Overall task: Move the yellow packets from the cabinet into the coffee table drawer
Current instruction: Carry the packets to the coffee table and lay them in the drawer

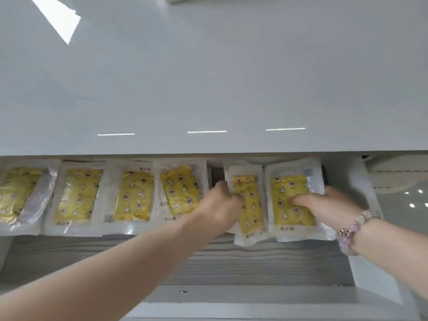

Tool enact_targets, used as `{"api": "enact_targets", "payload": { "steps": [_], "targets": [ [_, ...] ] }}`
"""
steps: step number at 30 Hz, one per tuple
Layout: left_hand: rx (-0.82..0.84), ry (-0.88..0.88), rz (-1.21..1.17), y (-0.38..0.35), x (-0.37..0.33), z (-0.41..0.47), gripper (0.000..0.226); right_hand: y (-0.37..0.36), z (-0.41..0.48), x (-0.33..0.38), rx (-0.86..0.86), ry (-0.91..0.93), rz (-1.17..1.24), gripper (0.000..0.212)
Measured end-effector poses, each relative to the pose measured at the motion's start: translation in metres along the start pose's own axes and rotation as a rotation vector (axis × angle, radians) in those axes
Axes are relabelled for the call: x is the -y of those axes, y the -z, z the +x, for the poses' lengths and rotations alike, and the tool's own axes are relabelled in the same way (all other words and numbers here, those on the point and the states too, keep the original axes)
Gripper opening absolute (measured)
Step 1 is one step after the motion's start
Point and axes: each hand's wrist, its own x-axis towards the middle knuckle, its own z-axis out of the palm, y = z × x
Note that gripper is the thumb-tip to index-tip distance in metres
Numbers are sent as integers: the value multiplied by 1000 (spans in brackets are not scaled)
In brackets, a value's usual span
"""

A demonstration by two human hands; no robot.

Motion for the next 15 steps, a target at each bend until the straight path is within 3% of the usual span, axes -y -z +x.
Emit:
{"api": "enact_targets", "payload": {
  "steps": [3,7,11,15],
  "targets": [
    [-23,-107,158,-1,-2,2,18,-6,10,5,-39,54,-56,45],
    [-157,-226,287,8,7,17,18,-16,15,17,-70,163,-164,36],
    [-331,-330,436,14,17,17,52,-22,17,14,-80,241,-189,34],
    [-422,-443,673,5,17,11,58,-21,12,10,-94,234,-210,35]
  ]
}}
